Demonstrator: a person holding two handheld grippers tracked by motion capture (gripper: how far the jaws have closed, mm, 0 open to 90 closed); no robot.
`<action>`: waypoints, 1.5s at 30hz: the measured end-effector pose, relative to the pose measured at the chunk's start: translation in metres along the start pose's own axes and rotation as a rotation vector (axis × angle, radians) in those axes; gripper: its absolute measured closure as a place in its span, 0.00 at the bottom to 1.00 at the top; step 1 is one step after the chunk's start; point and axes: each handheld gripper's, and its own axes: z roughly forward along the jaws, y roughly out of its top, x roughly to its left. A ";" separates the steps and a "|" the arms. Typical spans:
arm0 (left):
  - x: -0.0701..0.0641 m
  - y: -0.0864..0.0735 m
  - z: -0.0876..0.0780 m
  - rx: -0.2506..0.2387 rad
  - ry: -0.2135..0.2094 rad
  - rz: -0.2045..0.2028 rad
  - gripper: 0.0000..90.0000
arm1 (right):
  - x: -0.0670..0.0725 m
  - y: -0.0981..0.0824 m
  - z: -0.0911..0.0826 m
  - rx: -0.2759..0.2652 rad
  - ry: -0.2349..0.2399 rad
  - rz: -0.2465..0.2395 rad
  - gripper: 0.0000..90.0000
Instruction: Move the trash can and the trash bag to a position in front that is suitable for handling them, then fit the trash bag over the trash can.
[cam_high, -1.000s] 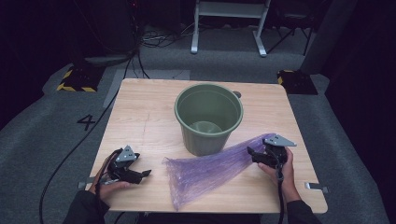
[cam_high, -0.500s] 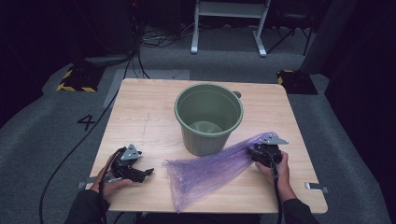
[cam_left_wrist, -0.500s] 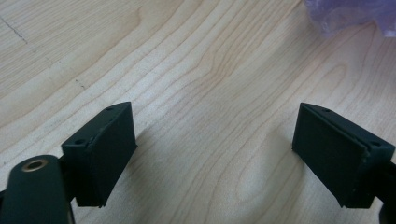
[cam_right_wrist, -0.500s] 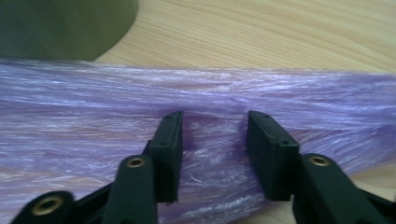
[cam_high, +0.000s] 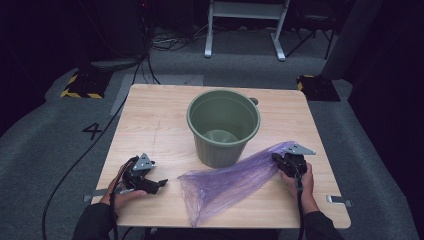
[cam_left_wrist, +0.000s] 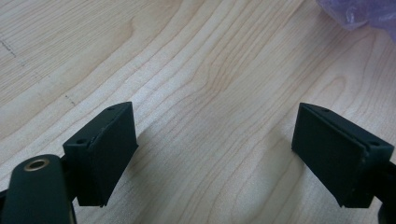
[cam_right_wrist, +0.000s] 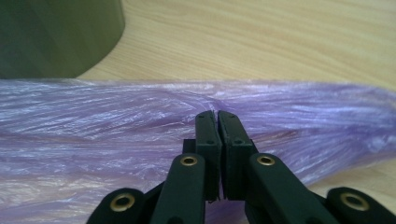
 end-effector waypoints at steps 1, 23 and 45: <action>0.000 0.000 0.000 0.000 -0.002 -0.001 0.15 | 0.000 0.001 -0.001 -0.006 0.002 -0.004 0.98; 0.001 0.000 0.000 -0.001 -0.007 -0.004 0.16 | 0.004 0.006 -0.022 -0.123 0.010 -0.060 0.99; 0.001 0.000 0.000 -0.001 -0.008 -0.004 0.16 | 0.016 0.022 -0.047 -0.232 -0.011 -0.148 0.99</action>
